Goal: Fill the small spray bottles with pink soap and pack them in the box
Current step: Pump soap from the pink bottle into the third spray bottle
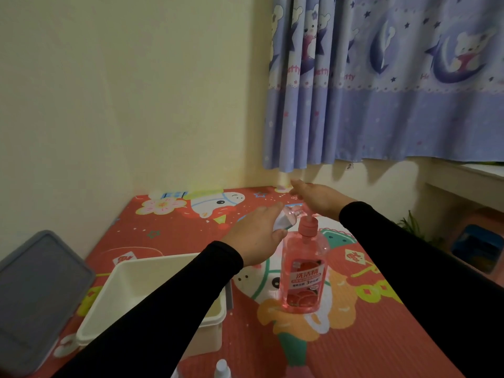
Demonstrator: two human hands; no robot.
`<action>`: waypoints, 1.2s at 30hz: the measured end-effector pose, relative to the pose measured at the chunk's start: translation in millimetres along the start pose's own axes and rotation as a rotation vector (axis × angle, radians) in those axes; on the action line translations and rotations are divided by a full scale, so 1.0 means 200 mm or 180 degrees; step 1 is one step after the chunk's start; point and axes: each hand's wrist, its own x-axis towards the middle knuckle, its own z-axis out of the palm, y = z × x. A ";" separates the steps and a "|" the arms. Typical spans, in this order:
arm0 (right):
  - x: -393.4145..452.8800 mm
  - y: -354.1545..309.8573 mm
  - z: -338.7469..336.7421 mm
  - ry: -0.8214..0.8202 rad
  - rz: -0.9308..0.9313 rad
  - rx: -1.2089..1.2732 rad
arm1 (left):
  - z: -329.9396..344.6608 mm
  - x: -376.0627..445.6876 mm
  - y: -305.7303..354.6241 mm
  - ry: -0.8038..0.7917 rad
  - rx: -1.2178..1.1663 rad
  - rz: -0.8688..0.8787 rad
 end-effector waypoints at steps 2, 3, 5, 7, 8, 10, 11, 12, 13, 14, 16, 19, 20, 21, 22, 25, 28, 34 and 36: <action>0.01 0.02 0.03 0.0006 -0.0019 0.0124 | 0.01 0.00 0.00 -0.0002 0.0012 -0.0017; 0.01 0.03 0.04 0.0011 -0.0002 0.0196 | 0.02 0.00 -0.01 -0.0025 0.0020 -0.0030; 0.01 0.05 0.07 -0.0013 0.0074 0.0258 | 0.05 0.00 -0.01 -0.0092 -0.0002 -0.0051; -0.01 0.04 0.08 -0.0061 0.0164 0.0249 | 0.06 -0.01 -0.02 -0.0146 -0.0010 -0.0063; -0.01 0.04 0.08 -0.0057 0.0169 0.0222 | 0.05 -0.01 -0.02 -0.0166 0.0011 -0.0068; -0.02 0.02 0.06 -0.0090 0.0071 0.0042 | 0.04 0.00 -0.02 -0.0174 0.0044 -0.0078; -0.02 0.01 0.05 -0.0082 0.0000 -0.0049 | 0.03 -0.01 -0.02 -0.0157 0.0040 -0.0075; -0.02 0.00 0.04 -0.0050 -0.0031 -0.0054 | 0.02 -0.01 -0.01 -0.0130 0.0023 -0.0066; -0.01 -0.01 0.03 -0.0034 -0.0020 -0.0040 | 0.01 0.00 -0.01 -0.0099 0.0000 -0.0053; -0.01 -0.01 0.01 0.0004 0.0009 -0.0048 | 0.00 0.00 0.00 -0.0069 -0.0015 -0.0038; 0.01 -0.01 0.00 0.0024 0.0065 -0.0072 | -0.01 0.00 0.00 -0.0017 -0.0012 -0.0011; 0.02 0.02 0.02 -0.0003 0.0028 0.0016 | 0.00 0.00 0.00 -0.0024 0.0009 -0.0006; 0.02 0.03 0.04 -0.0007 0.0016 0.0101 | 0.01 0.00 0.00 -0.0044 0.0034 -0.0015; 0.02 0.04 0.06 -0.0011 0.0044 0.0178 | 0.03 0.00 -0.01 -0.0071 0.0058 -0.0023; 0.02 0.05 0.07 -0.0022 0.0090 0.0247 | 0.04 0.00 -0.01 -0.0100 0.0065 -0.0033; 0.00 0.05 0.09 -0.0055 0.0231 0.0336 | 0.05 -0.01 -0.02 -0.0173 0.0057 -0.0060; -0.02 0.02 0.06 -0.0121 0.0109 -0.0017 | 0.03 0.00 -0.01 -0.0174 0.0116 -0.0047; 0.00 0.00 -0.01 0.0063 0.0121 -0.0206 | -0.03 0.00 0.01 -0.0032 0.0070 0.0008; 0.00 0.01 0.01 -0.0010 0.0036 -0.0312 | -0.01 0.00 0.00 -0.0050 0.0108 0.0004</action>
